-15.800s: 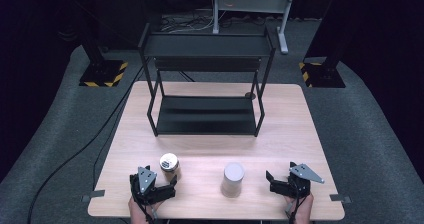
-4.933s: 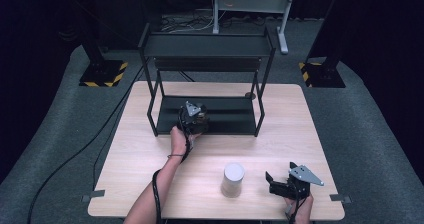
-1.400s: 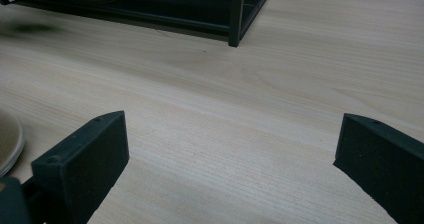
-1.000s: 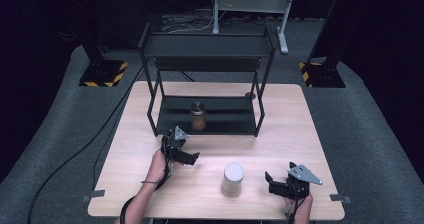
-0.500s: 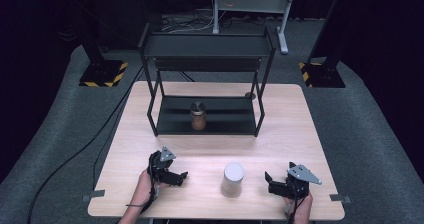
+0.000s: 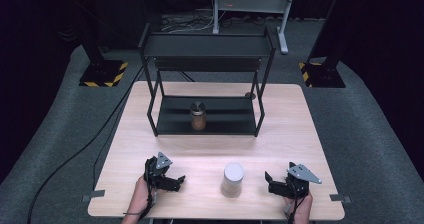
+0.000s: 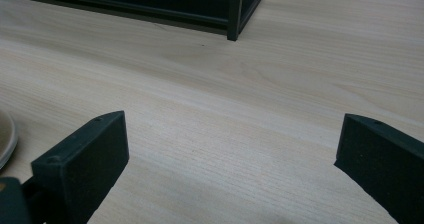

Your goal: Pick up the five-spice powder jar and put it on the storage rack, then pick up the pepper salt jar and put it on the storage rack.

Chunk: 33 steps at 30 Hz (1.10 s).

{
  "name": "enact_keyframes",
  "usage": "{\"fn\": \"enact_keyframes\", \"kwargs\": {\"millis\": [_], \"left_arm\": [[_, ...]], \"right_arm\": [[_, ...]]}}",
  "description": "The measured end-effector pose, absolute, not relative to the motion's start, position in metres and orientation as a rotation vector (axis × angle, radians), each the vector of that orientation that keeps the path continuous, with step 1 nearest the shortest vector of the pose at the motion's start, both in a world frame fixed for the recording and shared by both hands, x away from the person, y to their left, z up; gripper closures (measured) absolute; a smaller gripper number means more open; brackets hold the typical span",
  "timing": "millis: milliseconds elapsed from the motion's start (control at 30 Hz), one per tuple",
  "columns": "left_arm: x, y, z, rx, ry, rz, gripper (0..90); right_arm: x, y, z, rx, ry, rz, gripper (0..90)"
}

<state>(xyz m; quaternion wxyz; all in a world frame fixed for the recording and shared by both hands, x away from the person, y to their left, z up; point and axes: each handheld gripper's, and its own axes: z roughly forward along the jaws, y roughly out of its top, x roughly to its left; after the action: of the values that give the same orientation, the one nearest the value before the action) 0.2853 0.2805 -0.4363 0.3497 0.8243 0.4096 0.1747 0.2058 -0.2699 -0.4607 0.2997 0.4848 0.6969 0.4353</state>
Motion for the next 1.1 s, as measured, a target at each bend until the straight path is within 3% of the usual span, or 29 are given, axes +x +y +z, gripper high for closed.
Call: {"fn": "enact_keyframes", "kwargs": {"millis": [1100], "left_arm": [[0.283,0.279,-0.437,2.122,1.087,0.466,0.4]], "right_arm": [[0.208,-0.263,-0.456,1.312,1.877,1.114,0.0]]}}
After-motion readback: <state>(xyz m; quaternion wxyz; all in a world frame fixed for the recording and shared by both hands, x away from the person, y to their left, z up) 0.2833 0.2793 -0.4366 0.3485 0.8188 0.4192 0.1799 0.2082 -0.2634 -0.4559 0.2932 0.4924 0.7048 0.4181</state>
